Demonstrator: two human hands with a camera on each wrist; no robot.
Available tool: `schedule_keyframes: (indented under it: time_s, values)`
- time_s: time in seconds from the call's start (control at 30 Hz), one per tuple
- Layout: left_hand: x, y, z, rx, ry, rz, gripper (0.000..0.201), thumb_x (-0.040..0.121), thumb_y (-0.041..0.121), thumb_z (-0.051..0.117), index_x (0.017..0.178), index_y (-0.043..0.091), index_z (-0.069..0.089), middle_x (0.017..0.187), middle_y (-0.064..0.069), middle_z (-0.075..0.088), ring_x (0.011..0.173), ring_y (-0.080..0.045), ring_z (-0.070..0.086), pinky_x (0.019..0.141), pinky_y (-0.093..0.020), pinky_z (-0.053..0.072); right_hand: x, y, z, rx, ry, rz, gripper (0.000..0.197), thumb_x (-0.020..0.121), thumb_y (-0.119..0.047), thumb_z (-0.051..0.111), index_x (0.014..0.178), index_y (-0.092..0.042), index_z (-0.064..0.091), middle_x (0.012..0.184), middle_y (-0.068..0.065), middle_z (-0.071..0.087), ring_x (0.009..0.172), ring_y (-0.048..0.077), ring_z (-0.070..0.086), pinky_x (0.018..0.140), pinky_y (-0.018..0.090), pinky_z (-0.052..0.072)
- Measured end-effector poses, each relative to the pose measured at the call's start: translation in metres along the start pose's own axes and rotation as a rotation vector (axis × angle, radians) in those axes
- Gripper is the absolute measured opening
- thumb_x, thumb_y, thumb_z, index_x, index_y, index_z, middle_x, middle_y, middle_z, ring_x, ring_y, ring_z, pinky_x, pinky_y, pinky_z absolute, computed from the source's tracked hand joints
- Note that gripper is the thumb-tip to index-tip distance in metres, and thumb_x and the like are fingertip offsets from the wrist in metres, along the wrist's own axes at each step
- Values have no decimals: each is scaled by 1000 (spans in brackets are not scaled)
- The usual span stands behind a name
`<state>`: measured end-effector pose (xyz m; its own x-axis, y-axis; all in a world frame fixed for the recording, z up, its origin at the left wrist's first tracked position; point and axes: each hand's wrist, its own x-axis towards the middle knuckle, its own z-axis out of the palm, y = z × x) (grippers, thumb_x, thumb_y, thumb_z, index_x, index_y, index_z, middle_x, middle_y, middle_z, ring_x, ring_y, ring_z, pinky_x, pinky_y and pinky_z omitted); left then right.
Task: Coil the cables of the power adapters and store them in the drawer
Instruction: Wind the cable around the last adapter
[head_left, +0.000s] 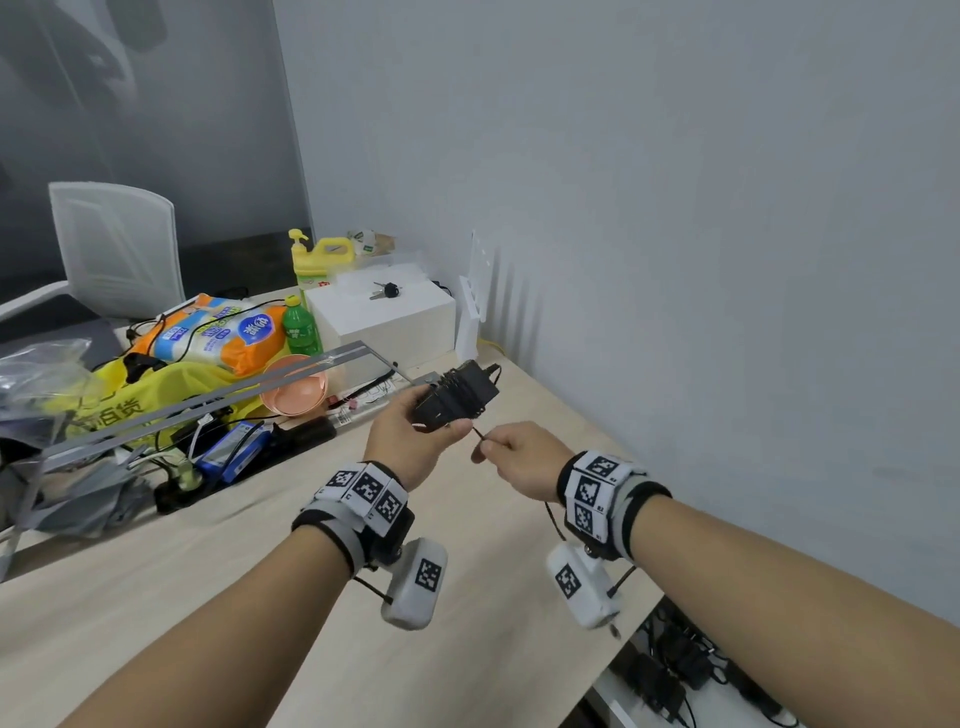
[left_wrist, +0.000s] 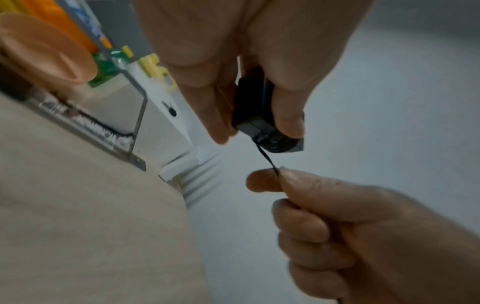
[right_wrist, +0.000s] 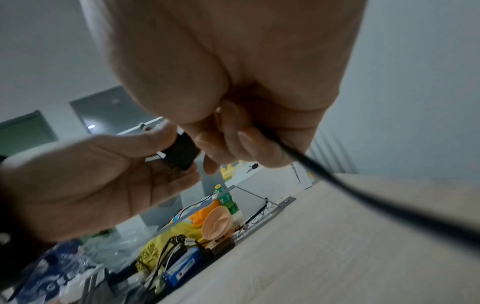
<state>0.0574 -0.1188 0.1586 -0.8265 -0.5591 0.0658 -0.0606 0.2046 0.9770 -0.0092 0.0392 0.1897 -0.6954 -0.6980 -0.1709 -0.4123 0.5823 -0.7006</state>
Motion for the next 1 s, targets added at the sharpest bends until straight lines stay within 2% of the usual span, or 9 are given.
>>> schedule_keyframes:
  time_s: [0.13,0.3,0.47,0.57,0.67,0.73,0.83,0.9,1.0]
  values:
    - [0,1,-11,462,57,118,54,71,28,82,117,28,55,101,10,59,91,-14,56,81,-28,43,-3,-2,-4,-208,-44,-15,29,98,-28,46,90,-18,72,70,-14,54,68,7,52,70,25,38]
    - [3,-2,-14,905,-286,266,60,69,24,81,122,32,54,109,3,63,103,-21,58,89,-34,46,5,-20,-22,-453,-5,-104,34,92,-43,56,76,-16,68,74,1,67,71,20,60,68,32,50]
    - [-9,7,-14,712,-597,230,58,69,14,81,116,38,57,96,17,60,87,-9,55,84,-28,46,13,-21,-53,-286,68,-80,33,79,-44,75,64,-17,64,63,-7,59,60,10,52,61,25,45]
    - [-13,11,-17,345,-670,194,58,67,7,83,111,35,58,101,7,67,91,-10,63,85,-27,52,15,-13,-58,-120,100,-78,30,80,-38,76,67,-13,66,58,-8,55,55,8,47,58,23,41]
    - [-18,16,-16,-57,-612,129,60,66,0,82,118,19,59,103,-5,67,91,-12,65,81,-24,52,17,-1,-52,93,140,-51,33,86,-31,71,75,-1,65,65,4,54,59,13,46,58,27,40]
    - [-19,15,-11,-267,-543,72,61,62,6,82,119,10,58,103,-11,65,92,-19,63,83,-32,52,19,4,-43,180,118,-8,23,89,-12,61,77,7,59,68,11,50,61,18,43,56,30,37]
    - [-16,13,-5,-456,-432,-28,74,57,23,82,121,0,53,103,-19,62,90,-26,61,88,-44,53,14,3,-31,218,127,50,28,94,-14,53,66,-11,60,62,2,51,55,18,39,51,30,34]
    - [-14,12,-3,-514,-356,-83,78,56,27,83,121,-3,51,108,-26,61,87,-27,63,84,-39,54,10,0,-25,200,96,48,27,97,-24,52,73,-22,64,62,-5,52,52,11,41,49,25,36]
    - [-11,11,0,-535,-337,-127,77,62,20,88,123,-3,47,108,-26,61,84,-27,66,79,-36,56,10,-4,-26,124,89,21,28,94,-13,50,69,-22,59,62,-6,54,52,10,43,53,23,35]
